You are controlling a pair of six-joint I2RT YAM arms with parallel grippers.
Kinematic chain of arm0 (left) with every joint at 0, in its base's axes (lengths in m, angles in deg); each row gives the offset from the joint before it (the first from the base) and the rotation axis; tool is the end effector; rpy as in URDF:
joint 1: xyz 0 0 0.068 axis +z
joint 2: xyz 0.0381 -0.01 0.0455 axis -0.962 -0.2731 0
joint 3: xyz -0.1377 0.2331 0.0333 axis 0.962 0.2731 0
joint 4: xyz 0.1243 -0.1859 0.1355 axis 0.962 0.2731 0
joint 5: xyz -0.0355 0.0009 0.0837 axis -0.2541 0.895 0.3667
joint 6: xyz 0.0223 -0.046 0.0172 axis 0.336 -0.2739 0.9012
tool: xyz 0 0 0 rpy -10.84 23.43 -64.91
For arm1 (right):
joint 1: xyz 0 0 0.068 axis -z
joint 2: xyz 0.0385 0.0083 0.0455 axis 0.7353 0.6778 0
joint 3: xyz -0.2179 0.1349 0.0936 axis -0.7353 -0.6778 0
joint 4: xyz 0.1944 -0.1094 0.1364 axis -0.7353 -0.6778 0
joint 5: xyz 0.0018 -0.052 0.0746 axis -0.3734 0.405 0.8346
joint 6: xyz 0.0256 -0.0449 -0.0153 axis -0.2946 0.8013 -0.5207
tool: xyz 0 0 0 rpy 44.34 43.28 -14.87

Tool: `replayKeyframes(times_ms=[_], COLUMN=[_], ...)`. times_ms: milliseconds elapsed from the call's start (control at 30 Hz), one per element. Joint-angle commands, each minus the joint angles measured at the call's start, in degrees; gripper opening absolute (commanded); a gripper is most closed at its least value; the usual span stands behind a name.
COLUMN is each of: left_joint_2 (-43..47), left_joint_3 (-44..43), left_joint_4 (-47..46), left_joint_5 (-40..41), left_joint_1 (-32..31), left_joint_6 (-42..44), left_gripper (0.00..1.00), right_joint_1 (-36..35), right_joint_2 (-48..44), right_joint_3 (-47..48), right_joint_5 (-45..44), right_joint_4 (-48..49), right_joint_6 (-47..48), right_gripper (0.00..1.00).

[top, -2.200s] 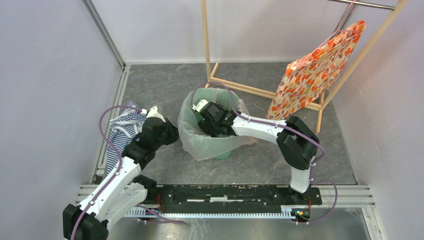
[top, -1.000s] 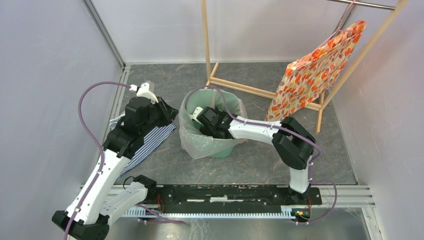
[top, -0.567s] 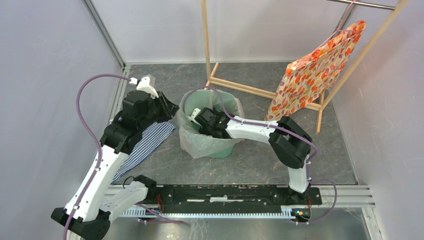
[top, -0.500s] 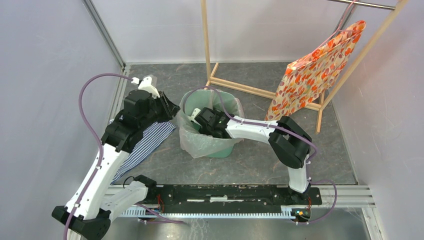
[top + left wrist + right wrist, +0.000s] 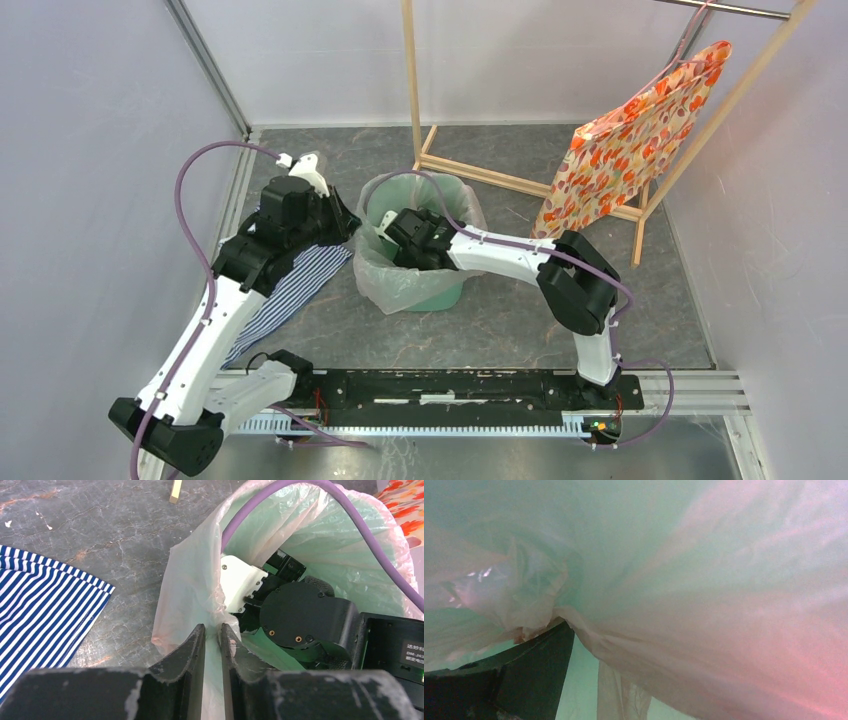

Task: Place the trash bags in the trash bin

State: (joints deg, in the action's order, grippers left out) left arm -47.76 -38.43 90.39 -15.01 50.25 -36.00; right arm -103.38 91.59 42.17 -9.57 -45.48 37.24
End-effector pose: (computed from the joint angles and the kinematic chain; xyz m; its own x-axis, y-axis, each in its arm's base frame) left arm 0.1775 -0.0790 0.3721 -0.6109 -0.2301 -0.7576 0.1508 0.9055 -0.3966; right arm 0.2444 0.3325 0.1928 -0.3452 -0.8615 -0.3723 -0.6942 0.5013 -0.5165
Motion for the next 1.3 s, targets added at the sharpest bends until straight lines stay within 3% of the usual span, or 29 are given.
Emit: replayKeyframes(times_ms=[0,1267], left_joint_2=[-0.41,-0.88], left_joint_3=[-0.18,0.98], left_joint_4=[-0.13,-0.45], left_joint_5=[-0.85,0.45], left_joint_1=[-0.28,-0.31], left_joint_6=[3.38,2.46], left_gripper=[0.24,0.17], right_joint_1=[0.32,0.59], right_joint_2=[-0.84,-8.90], right_joint_3=[3.80,7.78], right_joint_5=[-2.27,1.45], right_joint_4=[-0.95,-6.40], right_joint_6=[0.50,-4.04], right_gripper=[0.95,0.92])
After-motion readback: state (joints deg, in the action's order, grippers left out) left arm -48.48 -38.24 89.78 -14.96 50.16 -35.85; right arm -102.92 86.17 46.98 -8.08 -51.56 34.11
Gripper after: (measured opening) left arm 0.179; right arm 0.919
